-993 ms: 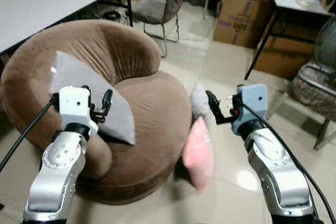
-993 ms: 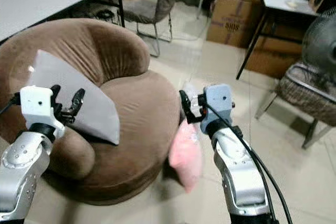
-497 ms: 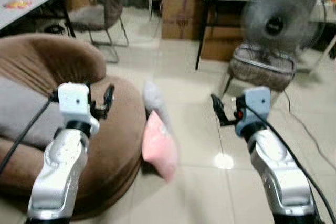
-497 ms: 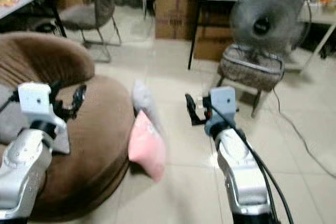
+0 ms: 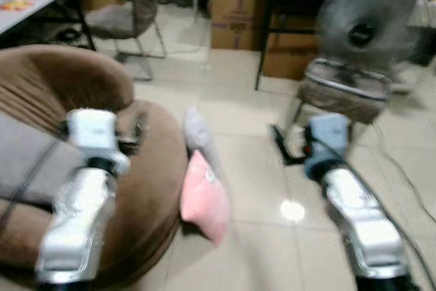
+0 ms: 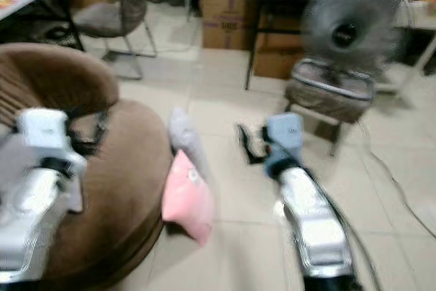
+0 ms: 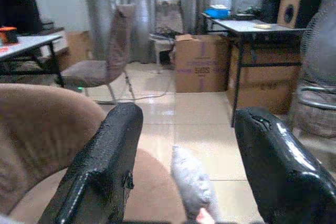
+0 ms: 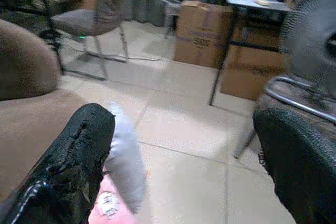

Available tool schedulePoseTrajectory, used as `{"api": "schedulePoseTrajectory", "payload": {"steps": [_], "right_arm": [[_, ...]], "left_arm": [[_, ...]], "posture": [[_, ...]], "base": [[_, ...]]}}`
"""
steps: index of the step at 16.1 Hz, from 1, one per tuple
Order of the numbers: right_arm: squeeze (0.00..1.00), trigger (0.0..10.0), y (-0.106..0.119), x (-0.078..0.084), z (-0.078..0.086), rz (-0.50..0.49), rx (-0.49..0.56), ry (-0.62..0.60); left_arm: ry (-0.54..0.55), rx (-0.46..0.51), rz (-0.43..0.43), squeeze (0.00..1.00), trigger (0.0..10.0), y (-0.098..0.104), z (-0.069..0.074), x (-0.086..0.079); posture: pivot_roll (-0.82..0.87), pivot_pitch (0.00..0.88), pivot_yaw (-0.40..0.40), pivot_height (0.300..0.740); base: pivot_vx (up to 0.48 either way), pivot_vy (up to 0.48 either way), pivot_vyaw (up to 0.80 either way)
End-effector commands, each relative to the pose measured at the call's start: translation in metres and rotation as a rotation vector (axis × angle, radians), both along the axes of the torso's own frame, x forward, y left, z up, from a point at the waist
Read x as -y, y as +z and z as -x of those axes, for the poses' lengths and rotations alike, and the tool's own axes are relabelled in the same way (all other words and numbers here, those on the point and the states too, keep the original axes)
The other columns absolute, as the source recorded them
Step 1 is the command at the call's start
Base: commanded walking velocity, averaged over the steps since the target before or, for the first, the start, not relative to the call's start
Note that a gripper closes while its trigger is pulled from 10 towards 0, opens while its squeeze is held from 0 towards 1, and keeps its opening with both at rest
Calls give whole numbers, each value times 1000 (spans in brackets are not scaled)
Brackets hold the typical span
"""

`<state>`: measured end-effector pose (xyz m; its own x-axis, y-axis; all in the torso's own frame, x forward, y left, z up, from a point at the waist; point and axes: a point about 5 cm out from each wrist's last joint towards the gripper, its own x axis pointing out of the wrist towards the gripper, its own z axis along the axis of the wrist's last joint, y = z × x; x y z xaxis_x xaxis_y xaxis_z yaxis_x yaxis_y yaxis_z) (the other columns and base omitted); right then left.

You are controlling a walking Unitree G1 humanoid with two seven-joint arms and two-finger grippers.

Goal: Move the pillow to the sofa from floor

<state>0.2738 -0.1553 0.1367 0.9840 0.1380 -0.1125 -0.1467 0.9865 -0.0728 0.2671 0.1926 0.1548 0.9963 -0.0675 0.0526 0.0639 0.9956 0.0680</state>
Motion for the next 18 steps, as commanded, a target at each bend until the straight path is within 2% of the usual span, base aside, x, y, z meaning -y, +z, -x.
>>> {"api": "schedulePoseTrajectory", "payload": {"steps": [1,10,14,18], "right_arm": [[0,10000,5,-8,-2,-6,21,24],[0,10000,6,-9,-3,-4,18,25],[0,10000,5,-8,-3,-17,13,20],[0,10000,3,-5,2,-29,12,23]], "left_arm": [[27,1,-30,0,10000,2,0,-9],[2,-2,-54,0,10000,1,-2,-8],[-27,-14,-69,0,10000,-1,-2,-4],[-35,-40,-80,0,10000,-7,-1,-5]], "posture": [[-79,0,1,740],[-77,0,4,740],[-78,0,7,740],[-80,0,12,740]], "base": [[446,0,0],[441,0,0],[430,0,-800],[83,0,0]]}}
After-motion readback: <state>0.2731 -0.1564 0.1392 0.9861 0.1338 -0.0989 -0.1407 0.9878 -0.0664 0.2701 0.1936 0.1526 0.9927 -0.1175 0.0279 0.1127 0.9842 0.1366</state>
